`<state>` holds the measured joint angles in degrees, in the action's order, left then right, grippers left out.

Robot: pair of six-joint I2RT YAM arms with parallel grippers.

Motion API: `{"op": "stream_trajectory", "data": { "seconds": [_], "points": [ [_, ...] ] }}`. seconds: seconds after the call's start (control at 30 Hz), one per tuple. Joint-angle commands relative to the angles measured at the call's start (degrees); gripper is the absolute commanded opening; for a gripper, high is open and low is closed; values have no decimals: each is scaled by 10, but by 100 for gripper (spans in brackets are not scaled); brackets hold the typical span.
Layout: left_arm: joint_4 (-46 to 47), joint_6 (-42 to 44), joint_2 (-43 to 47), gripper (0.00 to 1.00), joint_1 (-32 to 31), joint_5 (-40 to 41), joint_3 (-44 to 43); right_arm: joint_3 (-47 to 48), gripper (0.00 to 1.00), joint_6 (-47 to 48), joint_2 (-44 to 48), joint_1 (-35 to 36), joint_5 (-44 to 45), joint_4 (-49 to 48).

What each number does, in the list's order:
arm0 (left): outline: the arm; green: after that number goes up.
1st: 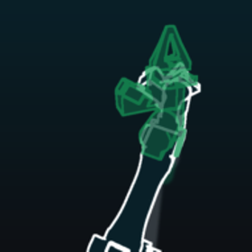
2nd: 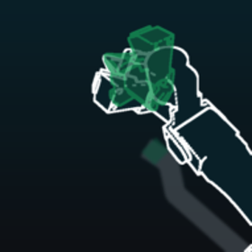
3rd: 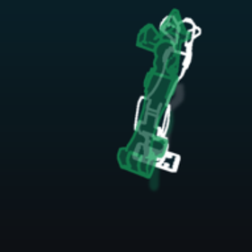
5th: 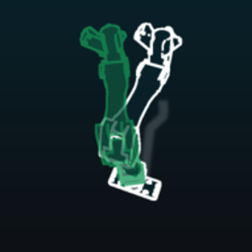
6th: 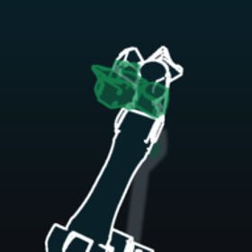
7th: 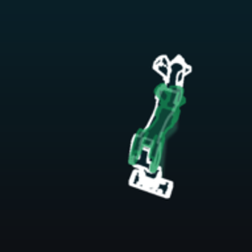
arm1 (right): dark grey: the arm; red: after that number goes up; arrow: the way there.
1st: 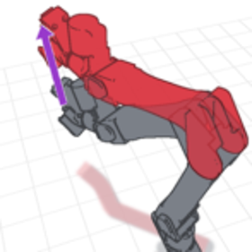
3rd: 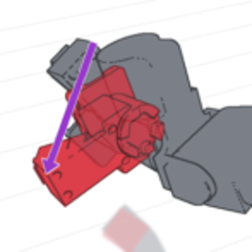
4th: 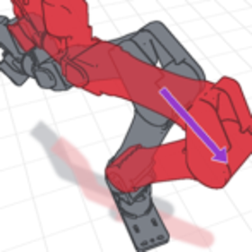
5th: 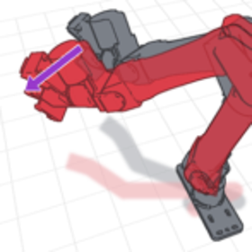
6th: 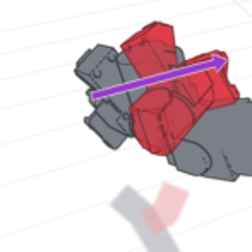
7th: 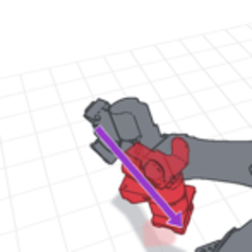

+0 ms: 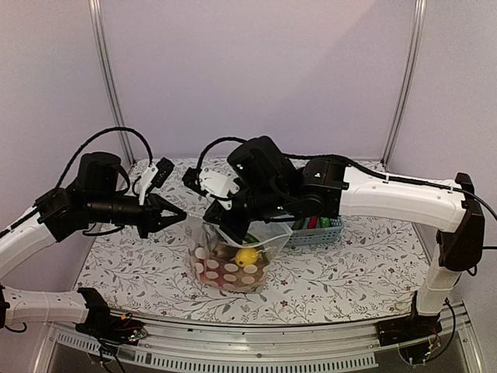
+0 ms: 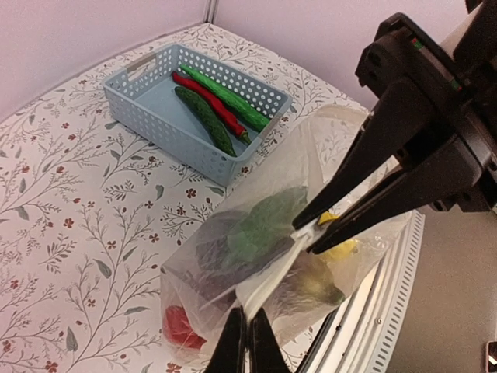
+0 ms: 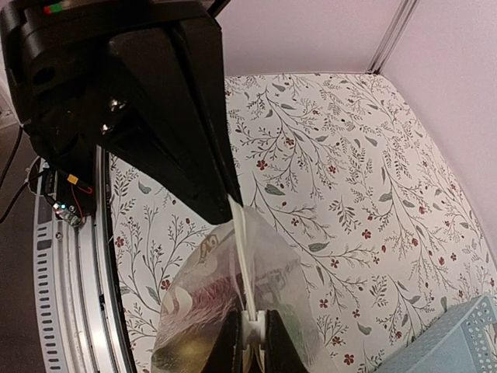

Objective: Place the food in the zip-top bag and seal the zipper
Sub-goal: Zip the zipper on the zipper food storage bag.

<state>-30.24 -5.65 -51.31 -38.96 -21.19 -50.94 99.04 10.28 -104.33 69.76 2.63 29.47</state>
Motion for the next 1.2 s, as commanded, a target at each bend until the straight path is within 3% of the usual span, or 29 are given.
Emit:
{"op": "stream_trajectory", "data": {
  "seconds": [0.0,1.17],
  "points": [
    [20,-6,17,0,22,37,0,-17,0,-7,19,-3,32,72],
    [14,-18,16,0,43,80,0,-52,0,-32,50,-3,52,92]
  ]
}}
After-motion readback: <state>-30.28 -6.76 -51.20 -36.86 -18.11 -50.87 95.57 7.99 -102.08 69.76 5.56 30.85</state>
